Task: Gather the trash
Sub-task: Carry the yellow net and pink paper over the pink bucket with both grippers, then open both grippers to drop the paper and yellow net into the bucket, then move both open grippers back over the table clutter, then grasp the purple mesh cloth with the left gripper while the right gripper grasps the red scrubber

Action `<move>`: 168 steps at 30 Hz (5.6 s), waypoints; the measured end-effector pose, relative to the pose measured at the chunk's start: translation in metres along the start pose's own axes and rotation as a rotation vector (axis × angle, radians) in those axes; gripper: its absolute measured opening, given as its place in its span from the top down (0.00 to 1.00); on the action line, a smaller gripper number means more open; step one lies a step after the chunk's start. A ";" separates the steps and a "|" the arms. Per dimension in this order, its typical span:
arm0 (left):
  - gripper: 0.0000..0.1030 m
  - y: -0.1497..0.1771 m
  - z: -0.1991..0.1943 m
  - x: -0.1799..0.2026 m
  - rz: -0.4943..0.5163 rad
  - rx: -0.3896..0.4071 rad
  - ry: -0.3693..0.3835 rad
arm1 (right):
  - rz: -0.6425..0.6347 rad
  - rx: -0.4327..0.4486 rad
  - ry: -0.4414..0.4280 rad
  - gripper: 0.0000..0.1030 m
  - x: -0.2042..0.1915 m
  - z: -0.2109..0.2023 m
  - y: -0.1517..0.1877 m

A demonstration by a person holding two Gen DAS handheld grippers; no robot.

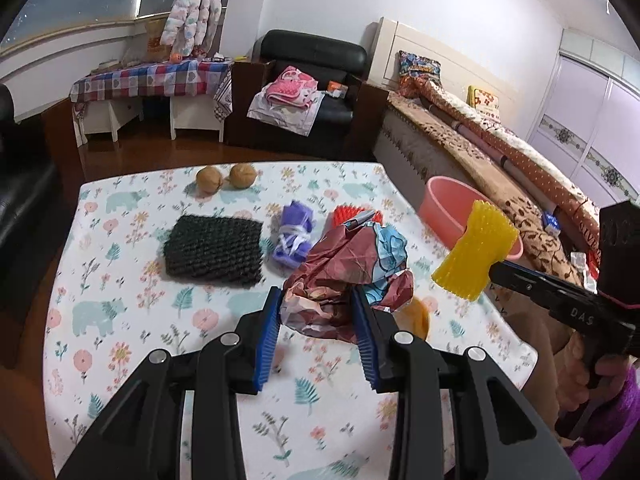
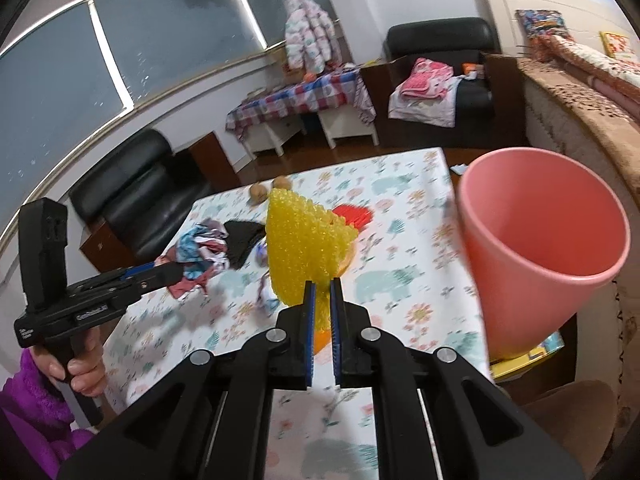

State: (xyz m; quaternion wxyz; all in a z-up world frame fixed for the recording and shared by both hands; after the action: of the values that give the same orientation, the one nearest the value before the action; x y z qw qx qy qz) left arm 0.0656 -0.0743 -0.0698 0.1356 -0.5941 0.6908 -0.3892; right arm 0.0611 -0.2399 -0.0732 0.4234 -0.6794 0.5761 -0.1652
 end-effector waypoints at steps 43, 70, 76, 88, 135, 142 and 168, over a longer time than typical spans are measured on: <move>0.66 -0.065 0.156 0.203 0.167 -0.063 0.118 | 0.197 0.121 0.432 0.93 0.191 -0.032 -0.017; 0.52 -0.049 0.192 0.217 0.186 -0.110 0.119 | 0.268 0.037 0.458 0.92 0.216 -0.013 -0.001; 0.49 -0.053 0.182 0.216 0.179 -0.093 0.136 | 0.263 0.044 0.447 0.70 0.215 -0.013 -0.003; 0.48 -0.063 0.145 0.204 0.147 -0.045 0.154 | 0.222 0.076 0.446 0.70 0.194 -0.028 -0.012; 0.50 -0.040 0.126 -0.014 -0.023 -0.072 -0.121 | 0.114 -0.006 0.145 0.70 0.057 0.037 -0.009; 0.56 -0.039 0.157 -0.025 -0.023 -0.123 -0.149 | 0.194 -0.061 0.025 0.70 0.048 0.066 -0.018; 0.68 -0.056 0.097 -0.038 -0.090 -0.018 -0.085 | 0.418 -0.255 -0.110 0.76 0.028 0.167 -0.031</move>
State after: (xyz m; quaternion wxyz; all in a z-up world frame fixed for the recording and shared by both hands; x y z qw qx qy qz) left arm 0.1789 -0.0751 -0.1054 0.1417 -0.6416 0.6606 -0.3632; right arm 0.2080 -0.2021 -0.1552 0.3901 -0.6015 0.6962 0.0372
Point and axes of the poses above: each gripper's, at about its wrist camera, not at the fingertips, and z roughly the way its jaws point, x to its right, y to its underside, the point moved 10 cm from there along z, roughly the way its jaws point, and after that the axes turned 5 degrees about -z, right-handed, at the moved point
